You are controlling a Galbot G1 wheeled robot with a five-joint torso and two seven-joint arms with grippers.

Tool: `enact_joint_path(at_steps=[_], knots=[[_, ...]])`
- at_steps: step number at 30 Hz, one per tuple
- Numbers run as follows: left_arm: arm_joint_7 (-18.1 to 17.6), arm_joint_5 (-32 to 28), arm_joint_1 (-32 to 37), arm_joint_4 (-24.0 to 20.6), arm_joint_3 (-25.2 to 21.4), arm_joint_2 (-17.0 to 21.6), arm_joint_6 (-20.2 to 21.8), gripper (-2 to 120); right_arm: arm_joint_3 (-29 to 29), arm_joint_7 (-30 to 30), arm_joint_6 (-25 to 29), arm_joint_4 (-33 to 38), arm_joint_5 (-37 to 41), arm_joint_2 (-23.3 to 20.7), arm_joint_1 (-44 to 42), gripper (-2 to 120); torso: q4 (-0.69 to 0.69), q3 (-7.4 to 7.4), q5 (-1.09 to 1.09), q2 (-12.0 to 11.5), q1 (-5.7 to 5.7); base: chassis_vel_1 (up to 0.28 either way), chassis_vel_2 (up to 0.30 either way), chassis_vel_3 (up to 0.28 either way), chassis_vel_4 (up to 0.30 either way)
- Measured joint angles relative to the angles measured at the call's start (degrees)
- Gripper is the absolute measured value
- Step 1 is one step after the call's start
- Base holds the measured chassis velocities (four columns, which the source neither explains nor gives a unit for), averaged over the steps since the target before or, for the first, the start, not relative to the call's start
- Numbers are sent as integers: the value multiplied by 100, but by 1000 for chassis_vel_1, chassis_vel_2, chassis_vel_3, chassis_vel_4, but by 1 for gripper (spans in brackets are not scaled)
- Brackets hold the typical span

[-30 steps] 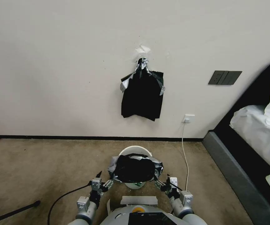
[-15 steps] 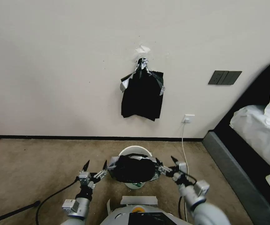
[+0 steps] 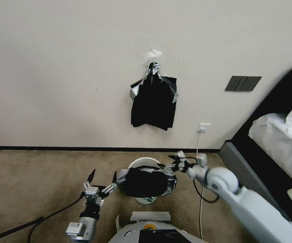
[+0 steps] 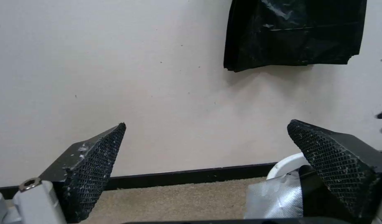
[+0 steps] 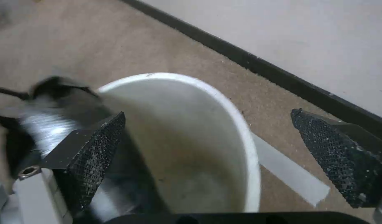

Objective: Place a trash bag onto the trash bin.

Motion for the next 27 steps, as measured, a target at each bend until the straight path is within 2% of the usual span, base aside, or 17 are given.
enact_joint_path(at_steps=[2,7,12,16,18,19,22,23,25,26,27], knots=[[15,-2,42,-12,-118,-7,-13,100,-583,-279,64,-638,-54,159,713,100,-1,0,-2,0,0,0,0,0,0],[22,-14,87,-41,-191,-43,-28,100,-865,-438,69,-1123,-13,483,1111,100,-1,0,0,0,0,0,0,0,0],[22,-168,186,-58,-245,-77,-28,100,-1290,-875,159,-1656,-359,720,1400,100,-3,0,-1,0,0,0,0,0,0],[21,-219,193,-59,-260,-114,-29,100,-1551,-999,255,-1914,-476,817,1552,90,-1,0,-1,-1,0,0,0,0,0],[16,-256,189,-59,-259,-142,-29,100,-1653,-1073,276,-2053,-481,865,1620,79,-2,0,0,0,0,0,0,0,0],[16,-256,189,-59,-259,-142,-29,100,-1653,-1073,276,-2053,-481,865,1620,79,-2,0,0,0,0,0,0,0,0],[8,-338,204,-60,-252,-165,-27,100,-1787,-1159,331,-2198,-531,871,1667,65,-2,0,0,0,0,0,0,0,0],[8,-338,204,-60,-252,-165,-27,100,-1787,-1159,331,-2198,-531,871,1667,65,-2,0,0,0,0,0,0,0,0],[0,-376,209,-70,-257,-166,-22,100,-1865,-1211,394,-2284,-619,855,1674,53,-2,0,0,0,0,0,0,0,0],[0,-376,209,-70,-257,-166,-22,100,-1865,-1211,394,-2284,-619,855,1674,53,-2,0,0,0,0,0,0,0,0],[-3,-384,205,-76,-262,-165,-19,100,-1894,-1223,432,-2301,-644,849,1674,48,-2,0,0,0,0,0,0,0,0]])
